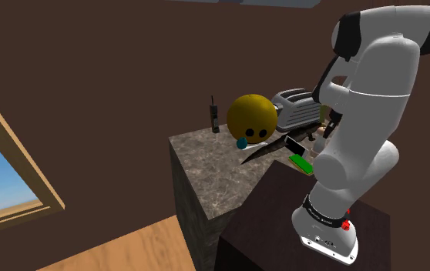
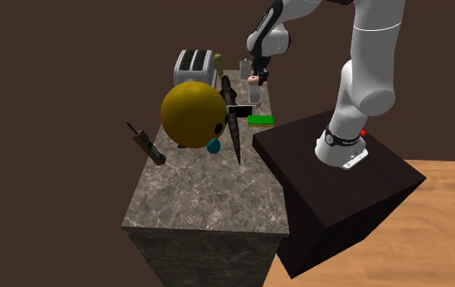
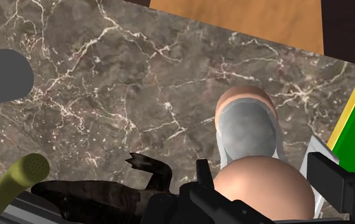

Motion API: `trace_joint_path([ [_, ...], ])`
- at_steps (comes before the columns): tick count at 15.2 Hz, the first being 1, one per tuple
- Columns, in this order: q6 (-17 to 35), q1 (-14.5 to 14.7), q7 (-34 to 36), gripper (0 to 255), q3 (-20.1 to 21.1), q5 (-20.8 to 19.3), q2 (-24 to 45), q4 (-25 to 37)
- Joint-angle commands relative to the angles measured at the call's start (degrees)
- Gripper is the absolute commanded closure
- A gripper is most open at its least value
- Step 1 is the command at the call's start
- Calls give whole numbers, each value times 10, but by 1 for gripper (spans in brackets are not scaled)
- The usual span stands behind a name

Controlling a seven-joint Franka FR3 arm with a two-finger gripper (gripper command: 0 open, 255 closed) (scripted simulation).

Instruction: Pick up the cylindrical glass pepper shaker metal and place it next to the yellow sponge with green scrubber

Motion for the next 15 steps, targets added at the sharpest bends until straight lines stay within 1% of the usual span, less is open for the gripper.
trace_joint_path([
  [1, 0, 0, 0, 0, 0, 0, 0, 0],
  [6, 0, 0, 0, 0, 0, 0, 0, 0],
  [8, -23, 58, 68, 0, -69, -95, -54, -11],
  [9, -37, 86, 110, 0, -103, -153, -87, -14],
  [10, -49, 102, 148, 0, -124, -206, -116, -16],
  [12, -49, 93, 149, 0, -115, -208, -117, -16],
  [15, -49, 92, 149, 0, -114, -208, -117, -16],
])
